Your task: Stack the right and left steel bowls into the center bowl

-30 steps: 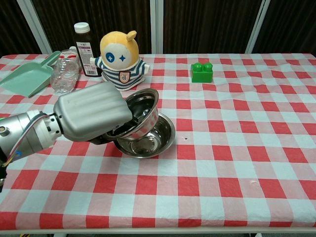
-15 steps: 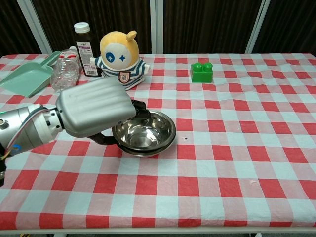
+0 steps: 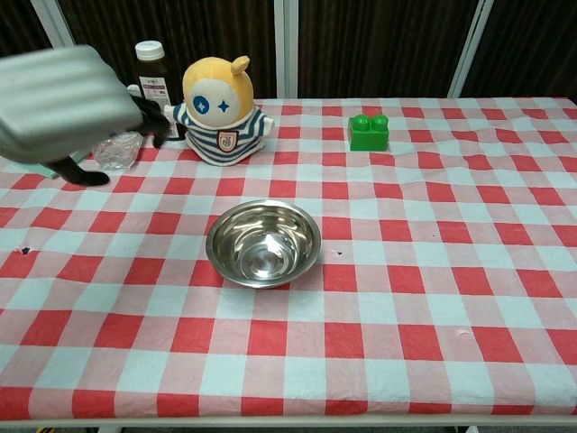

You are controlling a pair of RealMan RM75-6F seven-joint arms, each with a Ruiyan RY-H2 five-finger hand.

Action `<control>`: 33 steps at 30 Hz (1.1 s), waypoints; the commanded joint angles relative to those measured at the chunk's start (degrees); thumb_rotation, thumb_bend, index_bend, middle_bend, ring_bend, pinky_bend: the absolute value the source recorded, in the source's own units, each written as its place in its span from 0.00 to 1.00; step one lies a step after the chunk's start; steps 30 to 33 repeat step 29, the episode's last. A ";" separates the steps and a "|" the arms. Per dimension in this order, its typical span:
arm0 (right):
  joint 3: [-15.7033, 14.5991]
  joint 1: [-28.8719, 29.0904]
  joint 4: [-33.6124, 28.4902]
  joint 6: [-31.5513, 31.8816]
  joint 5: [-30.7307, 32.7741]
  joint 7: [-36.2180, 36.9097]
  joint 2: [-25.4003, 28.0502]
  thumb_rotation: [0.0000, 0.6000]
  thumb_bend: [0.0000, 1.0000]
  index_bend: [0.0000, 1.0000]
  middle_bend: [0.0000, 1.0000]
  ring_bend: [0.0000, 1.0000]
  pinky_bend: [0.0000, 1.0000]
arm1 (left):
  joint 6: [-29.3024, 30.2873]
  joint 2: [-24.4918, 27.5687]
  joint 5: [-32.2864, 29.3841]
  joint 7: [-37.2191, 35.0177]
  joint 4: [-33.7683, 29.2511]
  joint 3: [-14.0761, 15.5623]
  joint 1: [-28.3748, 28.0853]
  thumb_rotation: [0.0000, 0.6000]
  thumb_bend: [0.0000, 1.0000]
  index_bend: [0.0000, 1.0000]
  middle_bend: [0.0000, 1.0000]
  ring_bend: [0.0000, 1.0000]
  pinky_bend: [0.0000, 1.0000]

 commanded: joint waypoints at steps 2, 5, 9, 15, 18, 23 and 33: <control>-0.78 -0.13 -0.90 0.73 -2.22 -0.58 -0.44 1.00 0.06 0.01 0.04 0.00 0.00 | 11.51 1.86 -6.41 -8.45 3.39 -5.17 6.85 1.00 0.17 0.43 0.48 0.72 0.80; -1.67 -0.21 -1.08 1.10 -4.24 -1.27 -1.20 1.00 0.06 0.01 0.04 0.00 0.00 | 16.92 1.06 -9.12 -17.90 6.62 -7.00 10.55 1.00 0.17 0.43 0.48 0.61 0.75; -2.91 -0.56 -0.34 2.17 -6.99 -2.25 -3.01 1.00 0.06 0.01 0.04 0.00 0.00 | 18.99 1.79 -12.59 -27.67 6.60 -6.73 15.06 1.00 0.13 0.33 0.37 0.39 0.56; -4.43 -1.24 1.23 2.91 -8.20 -5.14 -5.52 1.00 0.05 0.01 0.02 0.00 0.00 | 21.21 3.49 -10.89 -34.87 7.44 -2.21 20.59 1.00 0.09 0.25 0.24 0.23 0.37; -5.42 -1.83 1.88 2.98 -8.59 -5.73 -6.49 1.00 0.05 0.00 0.01 0.00 0.00 | 22.85 3.64 -9.59 -36.50 8.97 -0.75 22.59 1.00 0.09 0.25 0.23 0.22 0.32; -6.48 -2.84 2.79 3.57 -9.02 -6.02 -7.37 1.00 0.04 0.00 0.01 0.00 0.00 | 24.55 4.35 -9.08 -38.08 8.68 -0.68 24.39 1.00 0.09 0.25 0.23 0.21 0.31; -6.60 -3.45 3.16 4.41 -9.00 -6.31 -7.86 1.00 0.04 0.00 0.01 0.00 0.00 | 24.34 4.77 -8.63 -38.72 8.43 -1.01 24.81 1.00 0.09 0.25 0.23 0.21 0.30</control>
